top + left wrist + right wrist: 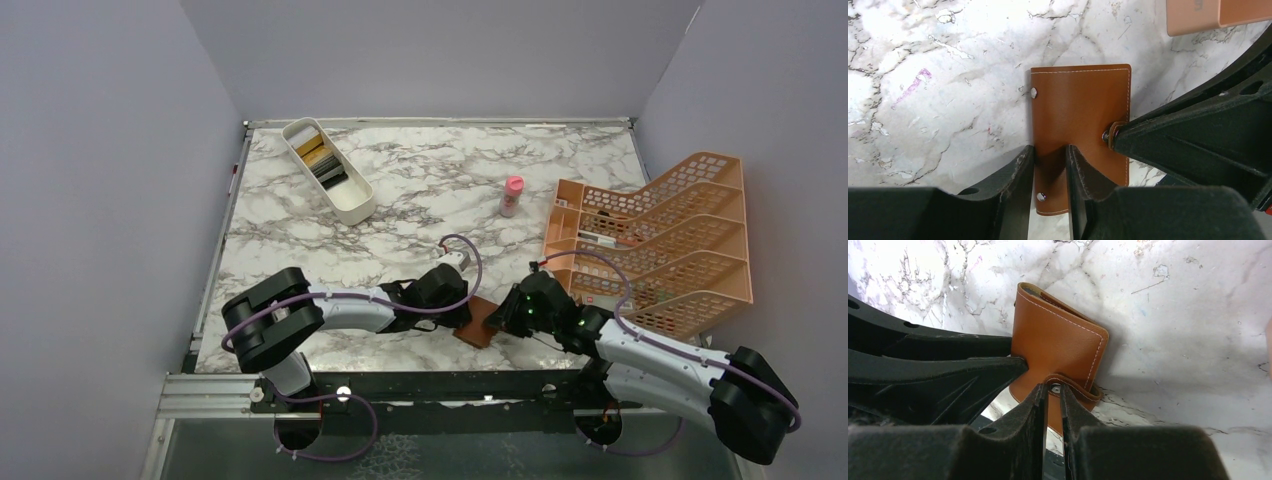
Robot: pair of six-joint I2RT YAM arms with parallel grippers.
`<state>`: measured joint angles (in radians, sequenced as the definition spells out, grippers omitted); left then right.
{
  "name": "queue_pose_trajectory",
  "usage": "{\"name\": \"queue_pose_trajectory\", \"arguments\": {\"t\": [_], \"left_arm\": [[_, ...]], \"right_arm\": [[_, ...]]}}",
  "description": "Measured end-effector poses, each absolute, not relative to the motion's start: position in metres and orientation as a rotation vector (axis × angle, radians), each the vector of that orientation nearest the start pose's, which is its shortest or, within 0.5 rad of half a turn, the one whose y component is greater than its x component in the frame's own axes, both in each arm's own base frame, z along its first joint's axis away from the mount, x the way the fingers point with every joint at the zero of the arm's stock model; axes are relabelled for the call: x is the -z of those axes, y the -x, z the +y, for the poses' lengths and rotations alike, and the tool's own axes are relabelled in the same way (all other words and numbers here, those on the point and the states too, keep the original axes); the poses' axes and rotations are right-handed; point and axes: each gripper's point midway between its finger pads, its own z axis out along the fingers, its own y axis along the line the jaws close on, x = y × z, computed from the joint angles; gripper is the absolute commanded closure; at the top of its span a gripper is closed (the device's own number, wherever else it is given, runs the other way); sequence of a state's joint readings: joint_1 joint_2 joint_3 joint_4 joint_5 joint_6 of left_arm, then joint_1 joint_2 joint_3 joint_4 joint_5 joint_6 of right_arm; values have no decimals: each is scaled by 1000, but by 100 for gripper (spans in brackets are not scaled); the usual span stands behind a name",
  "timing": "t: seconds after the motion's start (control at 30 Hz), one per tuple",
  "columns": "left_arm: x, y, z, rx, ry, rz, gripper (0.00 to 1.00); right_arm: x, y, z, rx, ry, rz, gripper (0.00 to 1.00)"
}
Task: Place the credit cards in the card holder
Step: Close the card holder at the center of the board.
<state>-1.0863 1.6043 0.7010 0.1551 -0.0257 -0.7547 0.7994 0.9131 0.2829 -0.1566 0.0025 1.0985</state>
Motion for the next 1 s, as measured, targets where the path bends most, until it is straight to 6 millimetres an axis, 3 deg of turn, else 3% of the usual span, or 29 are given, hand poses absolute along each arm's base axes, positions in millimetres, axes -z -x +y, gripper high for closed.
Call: {"name": "queue_pose_trajectory", "arguments": {"t": [0.53, 1.0], "left_arm": [[-30, -161, -358, 859, -390, 2465, 72], [-29, -165, -354, 877, -343, 2450, 72]], "right_arm": [[-31, -154, 208, -822, -388, 2539, 86], [-26, -167, 211, -597, -422, 2664, 89]]}}
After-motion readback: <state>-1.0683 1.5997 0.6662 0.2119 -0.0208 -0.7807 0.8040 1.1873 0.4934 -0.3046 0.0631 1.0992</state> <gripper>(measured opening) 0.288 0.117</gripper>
